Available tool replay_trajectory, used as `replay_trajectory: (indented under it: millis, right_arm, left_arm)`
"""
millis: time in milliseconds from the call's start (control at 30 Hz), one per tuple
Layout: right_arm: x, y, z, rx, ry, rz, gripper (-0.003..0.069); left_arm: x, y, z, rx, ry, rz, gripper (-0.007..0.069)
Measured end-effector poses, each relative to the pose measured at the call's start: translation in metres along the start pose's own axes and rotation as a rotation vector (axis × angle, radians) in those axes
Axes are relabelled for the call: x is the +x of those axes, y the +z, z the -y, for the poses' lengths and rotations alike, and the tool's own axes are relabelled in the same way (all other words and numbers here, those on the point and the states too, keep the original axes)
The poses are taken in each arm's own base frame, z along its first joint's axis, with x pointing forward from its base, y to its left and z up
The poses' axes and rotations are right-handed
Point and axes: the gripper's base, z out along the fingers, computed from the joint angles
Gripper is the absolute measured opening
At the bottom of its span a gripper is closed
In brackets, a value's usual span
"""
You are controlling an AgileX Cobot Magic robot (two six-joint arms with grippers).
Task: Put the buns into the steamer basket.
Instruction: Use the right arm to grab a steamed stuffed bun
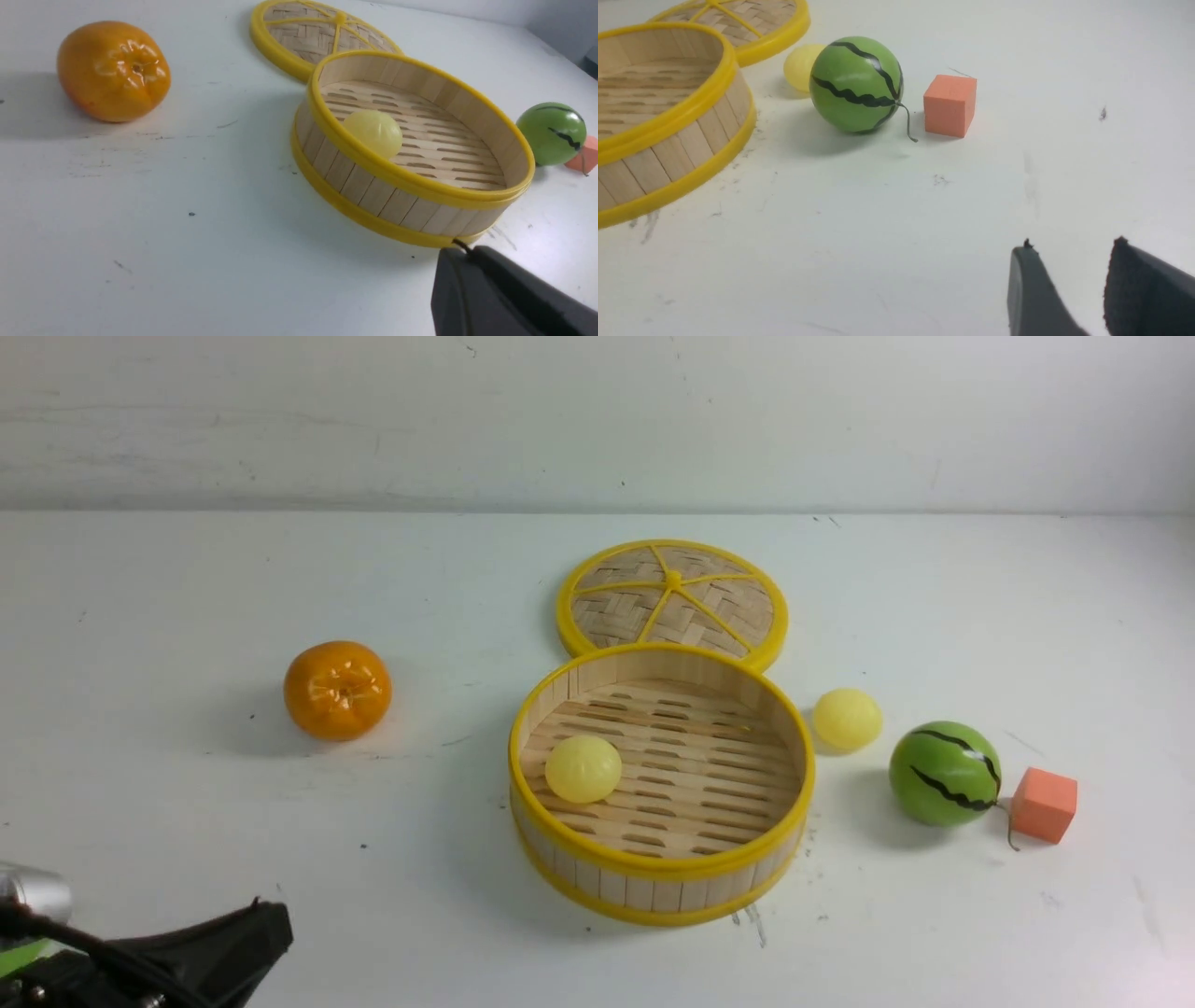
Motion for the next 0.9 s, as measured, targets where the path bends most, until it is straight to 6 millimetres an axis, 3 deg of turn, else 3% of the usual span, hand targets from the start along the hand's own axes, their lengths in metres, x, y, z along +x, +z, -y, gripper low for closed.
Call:
replay_trajectory:
  millis: [167, 233, 300, 500, 633, 900]
  right_arm:
    - [-0.002, 0.000, 0.008, 0.088, -0.339, 0.011, 0.0239]
    - [-0.003, 0.001, 0.007, 0.089, -0.347, 0.044, 0.0239]
    - [-0.008, 0.000, 0.004, 0.061, -0.239, 0.111, 0.0239]
    - [-0.023, -0.003, -0.002, -0.071, 0.331, 0.278, 0.0239]
    - [-0.025, -0.003, -0.002, -0.100, 0.470, 0.296, 0.0239]
    - [-0.027, -0.004, -0.003, -0.112, 0.508, 0.310, 0.0239]
  left_arm:
    - [0.013, 0.003, -0.003, -0.019, 0.003, -0.087, -0.0013]
    - [0.016, 0.004, -0.004, -0.023, 0.003, -0.116, -0.0013]
    - [0.018, 0.005, -0.004, -0.027, 0.004, -0.136, -0.0013]
    - [0.021, 0.008, -0.005, -0.037, 0.005, -0.167, -0.0013]
    - [0.022, 0.008, -0.005, -0.038, 0.005, -0.174, -0.0013]
    - [0.023, 0.008, -0.005, -0.038, 0.005, -0.179, -0.0013]
